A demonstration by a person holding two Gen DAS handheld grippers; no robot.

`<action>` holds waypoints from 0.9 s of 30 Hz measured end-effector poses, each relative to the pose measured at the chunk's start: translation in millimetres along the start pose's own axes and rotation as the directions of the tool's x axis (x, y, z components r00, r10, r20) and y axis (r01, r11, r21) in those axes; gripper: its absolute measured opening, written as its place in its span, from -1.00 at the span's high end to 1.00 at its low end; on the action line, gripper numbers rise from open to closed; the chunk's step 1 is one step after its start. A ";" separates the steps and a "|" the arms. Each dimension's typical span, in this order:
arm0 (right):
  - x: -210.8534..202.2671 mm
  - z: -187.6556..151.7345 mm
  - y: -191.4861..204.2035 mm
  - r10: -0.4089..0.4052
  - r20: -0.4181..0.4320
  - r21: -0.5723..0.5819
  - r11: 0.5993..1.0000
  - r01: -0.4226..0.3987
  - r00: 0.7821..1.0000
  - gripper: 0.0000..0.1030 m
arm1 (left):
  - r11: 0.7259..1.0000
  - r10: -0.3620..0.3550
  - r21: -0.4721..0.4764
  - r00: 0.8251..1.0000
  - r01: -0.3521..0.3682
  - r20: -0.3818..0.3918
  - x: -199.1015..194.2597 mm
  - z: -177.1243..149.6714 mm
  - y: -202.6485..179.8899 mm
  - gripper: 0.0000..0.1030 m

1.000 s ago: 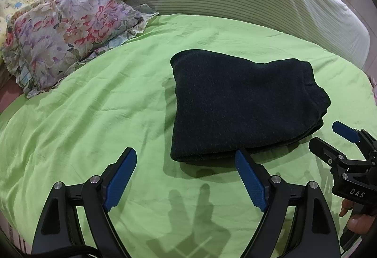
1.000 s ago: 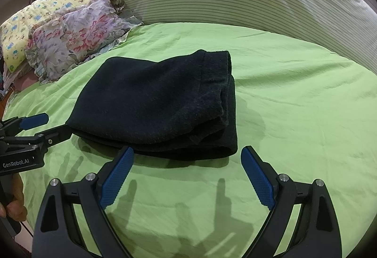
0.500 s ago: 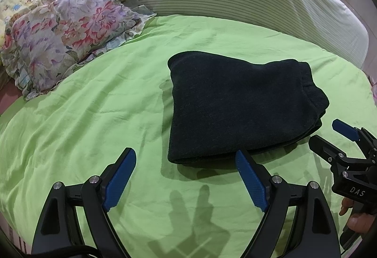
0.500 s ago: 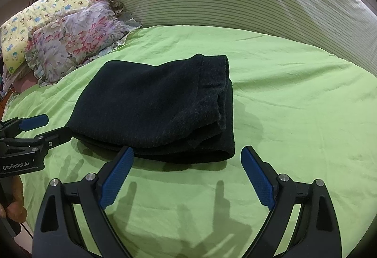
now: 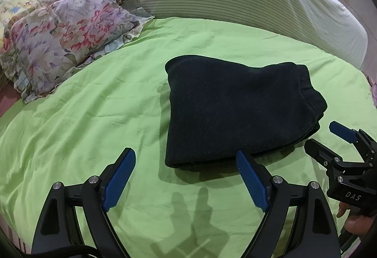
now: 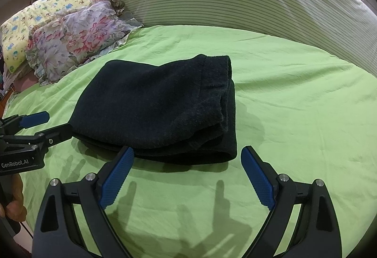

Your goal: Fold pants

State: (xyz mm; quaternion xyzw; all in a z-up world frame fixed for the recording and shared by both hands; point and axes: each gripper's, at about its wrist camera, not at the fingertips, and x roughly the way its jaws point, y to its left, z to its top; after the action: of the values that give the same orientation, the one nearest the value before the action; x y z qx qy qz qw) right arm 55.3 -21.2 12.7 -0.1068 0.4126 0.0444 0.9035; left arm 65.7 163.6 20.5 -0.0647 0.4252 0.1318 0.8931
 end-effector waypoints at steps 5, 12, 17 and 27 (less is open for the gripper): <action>-0.2 0.3 0.2 0.000 0.003 -0.002 1.000 0.000 1.000 -0.79 | 1.000 0.005 0.002 1.000 -0.005 0.008 -0.8 0.1 0.0 -0.71; -4.0 4.5 2.8 0.002 0.022 -0.004 1.000 -0.002 1.000 -0.79 | 1.000 0.020 0.007 1.000 -0.020 0.016 -1.9 0.9 -1.1 -0.71; -6.9 7.2 1.6 -0.002 0.034 0.000 1.000 0.002 0.999 -0.79 | 1.000 0.023 0.018 0.999 -0.024 0.039 -4.7 4.2 -2.6 -0.71; -10.9 8.7 -2.0 -0.004 0.046 0.018 1.000 0.004 0.999 -0.79 | 1.000 0.010 0.016 1.000 -0.011 0.023 -4.8 9.6 -4.3 -0.72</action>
State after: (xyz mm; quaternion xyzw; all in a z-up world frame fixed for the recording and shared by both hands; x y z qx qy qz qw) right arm 54.8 -21.0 26.8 -0.0984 0.3920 0.0413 0.9138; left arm 71.2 160.9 30.3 -0.0536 0.4162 0.1338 0.8978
